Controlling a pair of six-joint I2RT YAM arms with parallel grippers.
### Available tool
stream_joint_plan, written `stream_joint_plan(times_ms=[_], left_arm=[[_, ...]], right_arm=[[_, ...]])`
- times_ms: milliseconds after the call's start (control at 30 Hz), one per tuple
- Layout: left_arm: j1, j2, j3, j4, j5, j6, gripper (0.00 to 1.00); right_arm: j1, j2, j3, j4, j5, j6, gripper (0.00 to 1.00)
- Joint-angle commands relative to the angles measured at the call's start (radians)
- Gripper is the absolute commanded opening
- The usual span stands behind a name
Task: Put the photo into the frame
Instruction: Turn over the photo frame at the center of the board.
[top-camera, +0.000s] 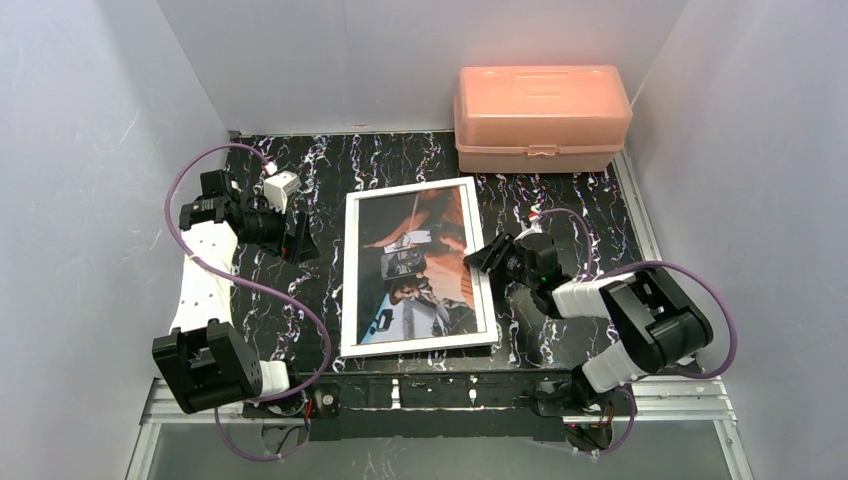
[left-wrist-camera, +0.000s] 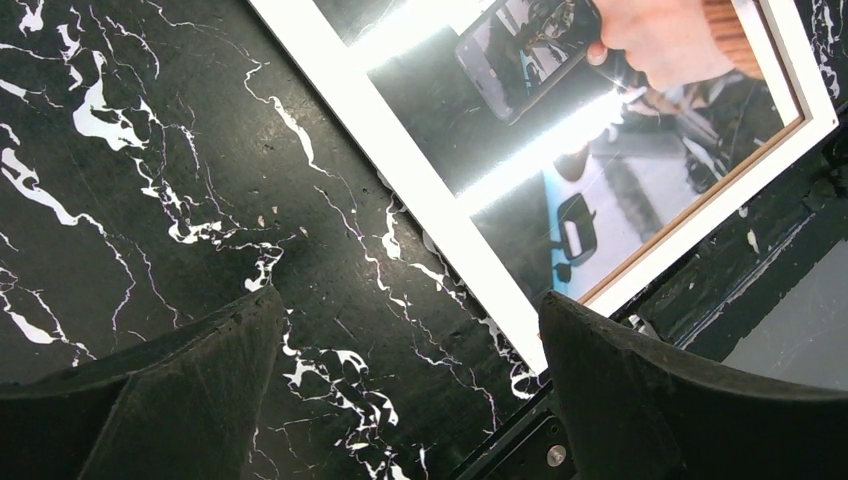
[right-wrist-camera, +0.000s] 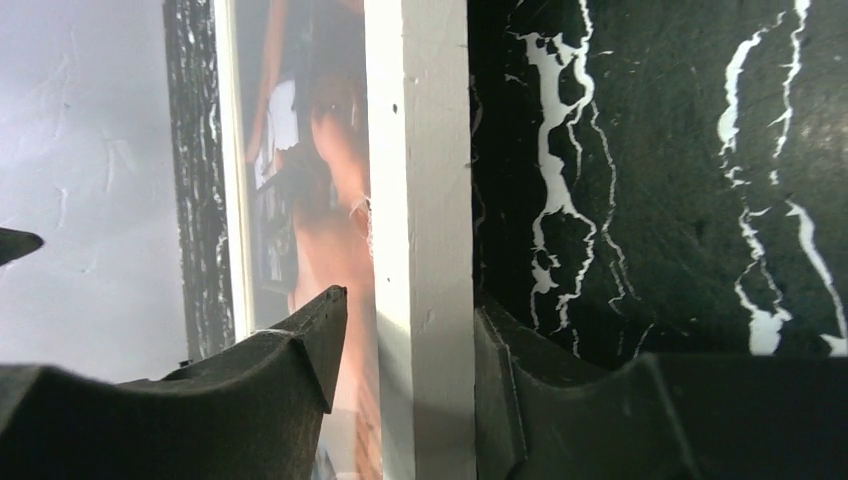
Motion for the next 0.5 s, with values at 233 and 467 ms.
stream_joint_plan(times_ms=[233,467], left_arm=[[0.005,0.004,0.017,-0.013,-0.019,-0.050,0.98],[0.005,0.025,0.032,0.038,-0.049,-0.143,0.98]], right_arm=[[-0.016,0.017,0.094,-0.052,0.072,-0.114,0.99],[-0.018,-0.131,0.246,-0.521,0.347,-0.294,0.99]])
